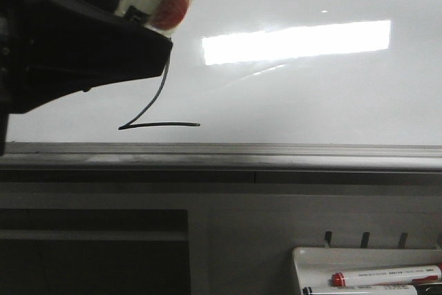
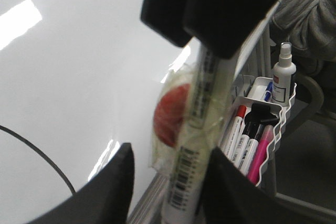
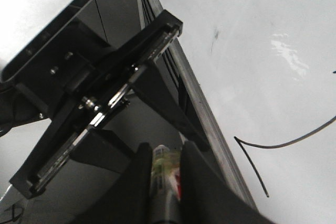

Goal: Write number 2 on whiteboard

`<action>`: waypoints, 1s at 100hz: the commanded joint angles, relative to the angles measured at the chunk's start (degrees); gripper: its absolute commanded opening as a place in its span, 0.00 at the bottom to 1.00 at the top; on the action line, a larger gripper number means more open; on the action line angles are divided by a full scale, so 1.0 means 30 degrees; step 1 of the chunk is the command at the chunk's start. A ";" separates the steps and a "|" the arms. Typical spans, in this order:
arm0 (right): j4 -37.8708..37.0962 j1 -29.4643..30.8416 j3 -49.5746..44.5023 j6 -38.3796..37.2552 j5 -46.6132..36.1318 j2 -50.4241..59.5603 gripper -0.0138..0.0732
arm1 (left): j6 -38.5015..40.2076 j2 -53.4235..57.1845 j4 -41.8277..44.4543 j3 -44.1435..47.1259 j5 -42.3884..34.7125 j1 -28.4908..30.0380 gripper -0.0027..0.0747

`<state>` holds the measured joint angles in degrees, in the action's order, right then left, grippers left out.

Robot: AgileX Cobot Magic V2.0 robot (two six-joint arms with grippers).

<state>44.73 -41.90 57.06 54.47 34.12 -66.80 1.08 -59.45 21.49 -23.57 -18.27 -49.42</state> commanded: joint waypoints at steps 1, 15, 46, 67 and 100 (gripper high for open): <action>0.0329 0.0013 0.0716 0.0175 -0.0671 0.0566 0.08 | 0.0217 0.0181 -0.0355 -0.0662 -0.1172 0.0013 0.13; 0.0329 0.0013 0.0716 0.0175 -0.0830 0.0566 0.08 | 0.0217 0.0148 -0.0355 -0.0662 -0.1172 0.0013 0.01; 0.0029 0.1394 0.0716 -0.0289 -0.3699 0.0566 0.82 | 0.0217 -0.0028 -0.7875 -0.0400 -0.1019 0.1034 0.01; 0.0312 0.3003 0.0716 -0.0443 -0.4245 0.0566 0.77 | 0.0217 -0.1558 -1.3504 -0.0516 0.0450 0.3916 0.01; 0.0506 0.3045 0.0716 -0.0443 -0.3865 0.0566 0.71 | 0.0217 -0.3751 -1.5727 -0.2211 0.2431 0.5213 0.01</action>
<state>44.71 -33.05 57.27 53.22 24.56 -66.80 1.14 -69.97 -24.01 -27.73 -8.59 -34.50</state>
